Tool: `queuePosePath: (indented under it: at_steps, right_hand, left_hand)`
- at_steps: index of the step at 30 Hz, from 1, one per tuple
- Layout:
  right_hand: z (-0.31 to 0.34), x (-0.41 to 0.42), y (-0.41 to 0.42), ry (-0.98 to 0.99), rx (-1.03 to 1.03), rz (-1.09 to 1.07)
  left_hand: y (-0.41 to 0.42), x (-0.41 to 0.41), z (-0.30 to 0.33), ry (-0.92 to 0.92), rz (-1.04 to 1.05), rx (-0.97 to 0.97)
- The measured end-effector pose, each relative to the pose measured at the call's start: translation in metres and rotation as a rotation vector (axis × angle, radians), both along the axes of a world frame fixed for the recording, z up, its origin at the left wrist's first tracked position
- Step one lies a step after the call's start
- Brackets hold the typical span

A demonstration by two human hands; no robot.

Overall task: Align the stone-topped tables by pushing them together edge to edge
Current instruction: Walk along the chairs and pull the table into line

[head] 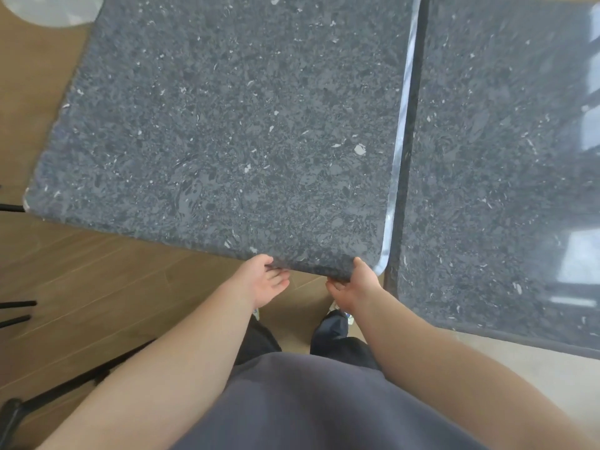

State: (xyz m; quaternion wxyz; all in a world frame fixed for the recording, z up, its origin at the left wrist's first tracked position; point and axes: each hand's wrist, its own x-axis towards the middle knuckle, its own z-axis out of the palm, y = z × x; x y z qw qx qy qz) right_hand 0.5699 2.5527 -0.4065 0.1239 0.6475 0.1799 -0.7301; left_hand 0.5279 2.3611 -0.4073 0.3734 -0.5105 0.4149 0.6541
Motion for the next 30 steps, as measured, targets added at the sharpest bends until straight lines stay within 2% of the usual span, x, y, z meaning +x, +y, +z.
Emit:
queuePosePath:
  at_steps: [6, 9, 15, 20, 25, 30]
  right_hand:
    - [0.022, 0.004, -0.032, 0.046, 0.129, -0.097]
    - [0.026, 0.013, -0.056, 0.083, 0.187, -0.156]
    - [0.015, 0.039, -0.120, 0.117, 0.164, -0.167]
    - [0.001, 0.054, -0.147, 0.105, 0.109, -0.214]
    - [-0.013, 0.040, -0.138, 0.168, 0.087, -0.308]
    - [-0.017, 0.016, -0.121, 0.234, 0.048, -0.359]
  left_hand:
    - [-0.054, -0.016, 0.011, 0.036, -0.266, 0.059]
    - [-0.094, -0.021, 0.007, 0.053, -0.316, 0.052]
    - [-0.149, -0.024, 0.002, 0.100, -0.151, 0.061]
    - [-0.165, -0.014, -0.009, 0.059, -0.042, 0.074]
    - [-0.143, -0.018, -0.026, 0.061, 0.084, 0.104]
    - [-0.087, -0.024, -0.034, 0.089, 0.228, 0.181]
